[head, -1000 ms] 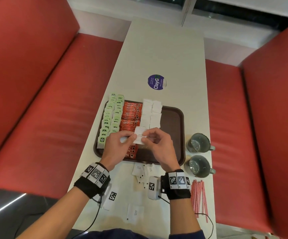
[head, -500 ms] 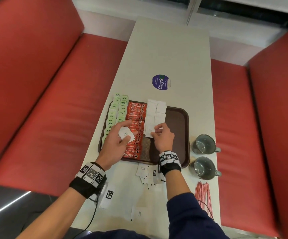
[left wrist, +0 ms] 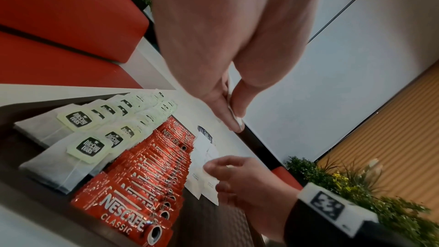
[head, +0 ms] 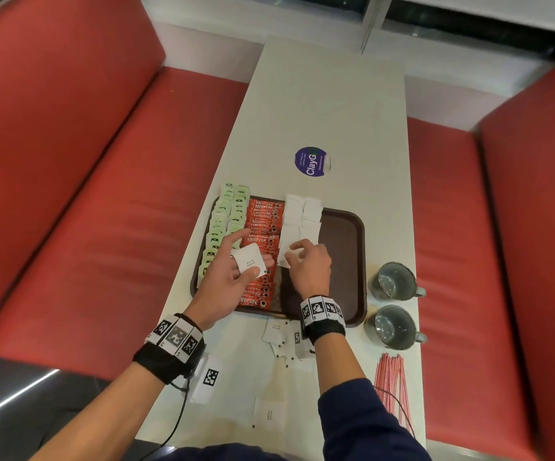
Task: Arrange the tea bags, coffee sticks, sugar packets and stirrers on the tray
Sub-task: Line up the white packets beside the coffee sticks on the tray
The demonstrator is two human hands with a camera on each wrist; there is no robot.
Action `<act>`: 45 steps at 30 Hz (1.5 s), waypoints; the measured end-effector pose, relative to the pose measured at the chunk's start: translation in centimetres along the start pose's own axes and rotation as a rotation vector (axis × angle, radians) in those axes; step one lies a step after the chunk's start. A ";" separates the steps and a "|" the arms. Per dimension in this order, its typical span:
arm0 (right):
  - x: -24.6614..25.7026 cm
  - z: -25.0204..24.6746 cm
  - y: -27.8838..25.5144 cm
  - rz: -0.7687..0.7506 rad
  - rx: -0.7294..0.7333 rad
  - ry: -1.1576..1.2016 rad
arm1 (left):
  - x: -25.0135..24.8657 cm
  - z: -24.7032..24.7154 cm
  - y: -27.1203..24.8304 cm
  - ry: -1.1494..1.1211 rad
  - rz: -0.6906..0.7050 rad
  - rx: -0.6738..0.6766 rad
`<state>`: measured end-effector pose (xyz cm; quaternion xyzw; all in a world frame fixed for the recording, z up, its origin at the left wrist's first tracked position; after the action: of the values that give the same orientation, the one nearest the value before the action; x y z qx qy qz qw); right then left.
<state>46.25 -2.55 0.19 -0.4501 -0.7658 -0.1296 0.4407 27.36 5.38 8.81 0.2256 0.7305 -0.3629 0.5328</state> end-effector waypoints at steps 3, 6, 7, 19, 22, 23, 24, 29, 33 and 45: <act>2.6 -1.5 -2.1 -0.046 0.063 0.249 | -0.2 0.2 -0.2 -0.001 0.003 0.019; 5.0 -2.8 -5.0 -0.025 0.245 0.501 | -0.3 0.6 -0.1 -0.004 0.019 0.015; 5.4 -3.1 -5.8 -0.046 0.272 0.515 | -0.3 0.8 -0.1 -0.014 0.032 0.034; 6.3 -4.7 -8.9 -0.259 0.094 0.282 | -0.4 2.4 -0.7 0.141 0.080 -0.039; 6.4 -4.0 -9.7 -0.334 0.086 0.159 | -0.8 2.6 -0.6 0.083 0.057 -0.061; 6.4 -3.9 -10.0 -0.339 0.083 0.152 | -0.8 2.5 -0.4 0.105 0.068 -0.078; 6.4 -3.9 -10.2 -0.332 0.090 0.172 | -0.6 2.4 -0.3 0.127 0.076 -0.098; 5.4 -4.9 -10.6 -0.216 0.096 0.404 | -0.6 1.8 0.1 0.106 0.057 -0.129; 4.6 -5.9 -10.3 -0.200 0.102 0.441 | -0.2 1.9 0.4 0.157 0.068 -0.155; -2.5 -6.9 -4.5 0.169 -0.144 0.325 | 4.1 1.7 0.7 0.311 0.043 -0.148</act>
<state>47.00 -10.65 3.10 -0.5161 -0.6329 -0.2174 0.5346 27.57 4.23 4.47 0.2547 0.8238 -0.2573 0.4361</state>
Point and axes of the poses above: each hand's wrist, its own y-axis towards the middle knuckle, its own z-axis out of the palm, x = y × z, the point moved 2 cm from there along y, towards the middle knuckle, and after that the axes turned 10 degrees about y, right-handed, at the moved point
